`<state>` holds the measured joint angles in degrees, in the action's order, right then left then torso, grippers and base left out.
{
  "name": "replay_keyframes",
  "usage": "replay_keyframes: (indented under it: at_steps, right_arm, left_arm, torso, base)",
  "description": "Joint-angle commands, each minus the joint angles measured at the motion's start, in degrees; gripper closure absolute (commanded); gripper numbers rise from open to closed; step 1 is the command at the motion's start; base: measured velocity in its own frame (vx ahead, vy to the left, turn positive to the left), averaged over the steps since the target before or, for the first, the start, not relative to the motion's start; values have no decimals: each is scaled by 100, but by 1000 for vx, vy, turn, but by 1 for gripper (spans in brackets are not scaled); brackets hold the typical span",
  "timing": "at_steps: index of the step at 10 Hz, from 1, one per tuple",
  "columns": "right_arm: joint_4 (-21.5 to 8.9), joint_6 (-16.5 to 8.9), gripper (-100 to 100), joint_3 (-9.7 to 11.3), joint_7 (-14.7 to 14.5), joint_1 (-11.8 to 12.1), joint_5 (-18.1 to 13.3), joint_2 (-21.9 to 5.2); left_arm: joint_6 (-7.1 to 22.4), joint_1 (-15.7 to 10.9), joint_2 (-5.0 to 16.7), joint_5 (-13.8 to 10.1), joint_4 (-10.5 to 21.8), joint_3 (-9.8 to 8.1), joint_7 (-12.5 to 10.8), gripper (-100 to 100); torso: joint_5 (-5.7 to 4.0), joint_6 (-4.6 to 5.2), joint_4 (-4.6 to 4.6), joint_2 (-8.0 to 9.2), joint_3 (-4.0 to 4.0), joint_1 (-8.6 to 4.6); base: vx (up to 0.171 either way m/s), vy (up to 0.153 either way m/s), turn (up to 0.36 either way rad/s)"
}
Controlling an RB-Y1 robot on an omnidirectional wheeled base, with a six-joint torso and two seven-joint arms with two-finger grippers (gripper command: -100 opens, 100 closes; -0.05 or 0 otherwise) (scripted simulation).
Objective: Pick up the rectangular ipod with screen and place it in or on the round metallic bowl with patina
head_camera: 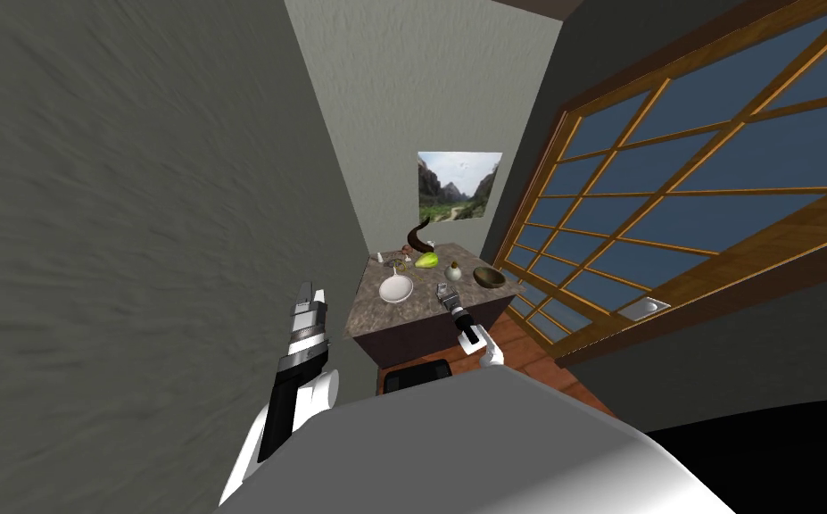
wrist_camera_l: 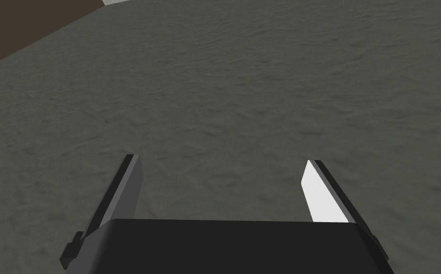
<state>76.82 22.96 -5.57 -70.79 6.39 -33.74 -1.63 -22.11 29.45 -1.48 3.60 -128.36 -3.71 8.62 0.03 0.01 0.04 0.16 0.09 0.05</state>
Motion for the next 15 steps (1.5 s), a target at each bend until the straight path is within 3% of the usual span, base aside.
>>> replay_keyframes:
  at_steps: [1,2,3,4,5,9,10,11,12,13,15]
  right_arm:
    - [0,0,-100,0,0,0,0,0]
    - [0,0,0,0,0,0,0,0]
    - [-80,-126,-100,-137,-128,-163,-12,154]
    - [-51,-49,-100,-79,-55,-87,-3,80]
    - [-57,-64,100,-89,-73,-101,-4,90]
    - [-58,-62,100,-84,-63,-99,0,94]
    - [-58,-62,0,-84,-65,-99,-1,93]
    - [-58,-62,100,-84,-65,-99,-1,93]
    - [-57,-62,0,-84,-66,-99,-2,92]
    - [-89,-75,100,-38,-62,-104,-2,-81]
    - [-140,-119,100,29,-51,-155,4,-311]
  left_arm:
    - [0,0,0,0,0,0,0,0]
    - [0,0,0,0,0,0,0,0]
    - [0,0,0,0,0,0,0,0]
    - [0,0,0,0,0,0,0,0]
    - [0,0,0,0,0,0,0,0]
    - [0,0,0,0,0,0,0,0]
    - [0,0,0,0,0,0,0,0]
    - [0,0,0,0,0,0,0,0]
    - [0,0,0,0,0,0,0,0]
    - [0,0,0,0,0,0,0,0]
    - [0,-2,0,0,0,0,0,0]
  torso:
    - [0,0,0,0,0,0]
    - [0,0,0,0,0,1]
    - [0,0,0,-1,0,1]
    - [-2,-4,-1,-9,-5,-11]
    - [-2,1,-2,-8,-5,-10]
    - [5,2,0,-2,-1,4]
    - [4,2,0,-2,-1,4]
    - [4,2,0,-2,-1,3]
    - [3,2,0,-2,-1,3]
    - [3,2,0,-2,-1,2]
    - [-3,27,-17,60,19,-28]
  base:
    - [0,0,0]
    - [0,0,0]
    - [25,-44,163]
    - [17,-33,49]
    - [0,0,0]
    - [0,0,0]
    - [0,0,0]
    - [0,0,0]
    - [0,0,0]
    - [-88,-14,-17]
    - [-175,-65,-43]
